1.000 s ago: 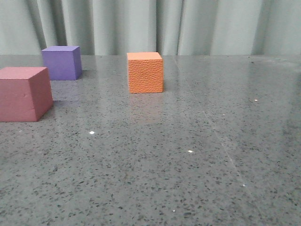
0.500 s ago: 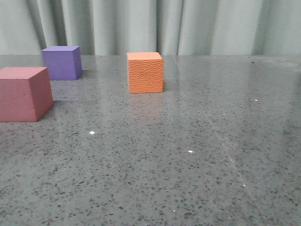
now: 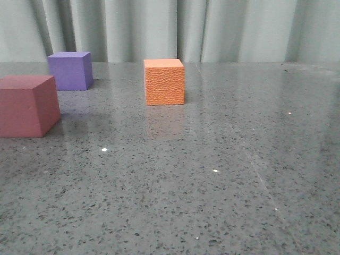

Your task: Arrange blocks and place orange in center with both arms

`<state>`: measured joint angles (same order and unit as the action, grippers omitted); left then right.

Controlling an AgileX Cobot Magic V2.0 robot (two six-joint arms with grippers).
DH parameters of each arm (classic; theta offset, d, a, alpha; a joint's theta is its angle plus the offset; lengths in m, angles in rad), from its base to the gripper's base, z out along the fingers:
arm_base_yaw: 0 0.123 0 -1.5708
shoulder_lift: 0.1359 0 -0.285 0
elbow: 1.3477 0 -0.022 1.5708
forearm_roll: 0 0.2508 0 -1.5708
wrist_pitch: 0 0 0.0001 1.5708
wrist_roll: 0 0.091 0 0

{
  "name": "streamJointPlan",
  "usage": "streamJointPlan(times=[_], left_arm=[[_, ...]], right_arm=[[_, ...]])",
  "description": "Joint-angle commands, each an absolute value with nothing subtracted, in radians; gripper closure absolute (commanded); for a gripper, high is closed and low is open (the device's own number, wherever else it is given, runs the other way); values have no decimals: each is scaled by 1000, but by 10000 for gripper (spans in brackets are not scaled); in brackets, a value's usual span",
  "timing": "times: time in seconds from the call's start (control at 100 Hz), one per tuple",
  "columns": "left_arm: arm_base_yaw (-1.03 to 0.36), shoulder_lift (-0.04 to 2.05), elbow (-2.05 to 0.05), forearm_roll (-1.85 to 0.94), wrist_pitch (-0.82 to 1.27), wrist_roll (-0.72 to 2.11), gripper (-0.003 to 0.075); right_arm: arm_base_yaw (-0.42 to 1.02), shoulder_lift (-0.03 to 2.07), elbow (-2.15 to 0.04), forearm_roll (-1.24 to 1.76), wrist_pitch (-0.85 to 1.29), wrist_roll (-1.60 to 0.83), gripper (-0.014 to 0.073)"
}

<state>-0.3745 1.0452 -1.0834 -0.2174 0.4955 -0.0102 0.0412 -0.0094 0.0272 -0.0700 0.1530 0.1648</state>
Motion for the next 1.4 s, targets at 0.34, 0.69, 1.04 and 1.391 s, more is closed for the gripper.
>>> streamJointPlan(times=[0.34,0.69,1.04,1.391], left_arm=[[-628,1528,-1435,177,407,-520,92],[-761,1772,-1640,637,610,-938,92],[-765,1804,-1650,679,663,-1013,92],[-760,1844,-1650,681,678,-1030,92]], right_arm=[[34,-35,14,-70,67,156,655],[34,-35,14,-70,67,156,655],[34,-35,14,-70,67,156,655],[34,-35,14,-70,67,156,655]])
